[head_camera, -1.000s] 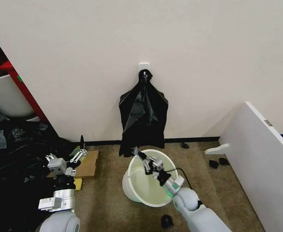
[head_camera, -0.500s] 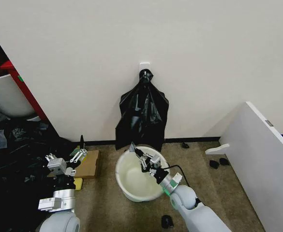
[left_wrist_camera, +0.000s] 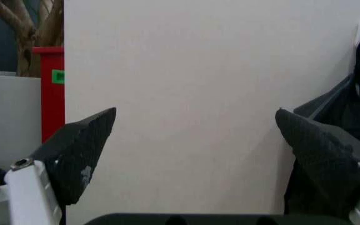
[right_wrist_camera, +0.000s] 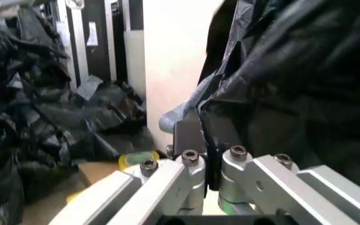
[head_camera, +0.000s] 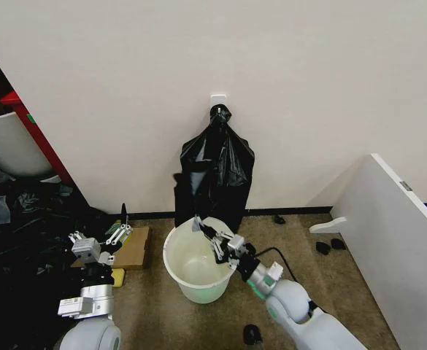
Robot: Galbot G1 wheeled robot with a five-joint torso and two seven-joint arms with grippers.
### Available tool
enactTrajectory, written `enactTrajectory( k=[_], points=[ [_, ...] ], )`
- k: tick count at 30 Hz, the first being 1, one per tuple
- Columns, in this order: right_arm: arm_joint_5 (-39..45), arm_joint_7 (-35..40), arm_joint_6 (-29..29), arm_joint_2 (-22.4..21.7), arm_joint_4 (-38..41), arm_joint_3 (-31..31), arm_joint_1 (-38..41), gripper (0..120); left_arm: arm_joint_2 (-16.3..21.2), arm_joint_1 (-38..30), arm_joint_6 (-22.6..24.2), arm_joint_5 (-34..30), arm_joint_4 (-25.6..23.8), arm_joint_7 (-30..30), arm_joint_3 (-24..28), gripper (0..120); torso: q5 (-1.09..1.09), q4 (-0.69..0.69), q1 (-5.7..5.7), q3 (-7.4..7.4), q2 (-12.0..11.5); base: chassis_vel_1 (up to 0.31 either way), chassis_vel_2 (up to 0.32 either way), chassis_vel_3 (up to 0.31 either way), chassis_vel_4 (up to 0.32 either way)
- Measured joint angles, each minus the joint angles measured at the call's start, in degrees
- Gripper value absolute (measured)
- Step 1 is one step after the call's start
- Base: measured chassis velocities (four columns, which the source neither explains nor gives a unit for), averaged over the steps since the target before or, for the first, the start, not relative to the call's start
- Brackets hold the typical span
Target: Place the garbage bag over the trash bin.
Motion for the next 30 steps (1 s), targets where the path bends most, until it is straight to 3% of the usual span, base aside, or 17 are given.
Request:
enactTrajectory(
  k=[18,22,26,30],
  points=[
    [-6.9,-3.3,6.5,1.9,-2.7,2.7,-3.2,0,0.5,0.4,-0.1,-0.2,-0.5,0.1,-0.2,100,0.00,0.01,0.00,0.00,0.0,0.000,0.000,0.000,0.000],
    [-4.7,-3.6,8.3,1.8,-1.5,3.6,-2.8,6,0.5,0.4,-0.1,-0.2,-0.5,0.0,-0.2,100,0.00,0.01,0.00,0.00,0.0,0.000,0.000,0.000,0.000],
    [-0.2,-14.9,12.5,-0.2,0.8,7.6,-4.6,27,0.6,-0.1,-0.1,-0.3,-0.2,0.0,0.0,100,0.00,0.00,0.00,0.00,0.0,0.000,0.000,0.000,0.000],
    [0.2,-20.3,14.1,-1.2,1.0,9.6,-5.5,38,0.5,-0.3,-0.1,-0.3,0.1,0.0,0.2,100,0.01,0.00,0.00,0.00,0.0,0.000,0.000,0.000,0.000]
  ],
)
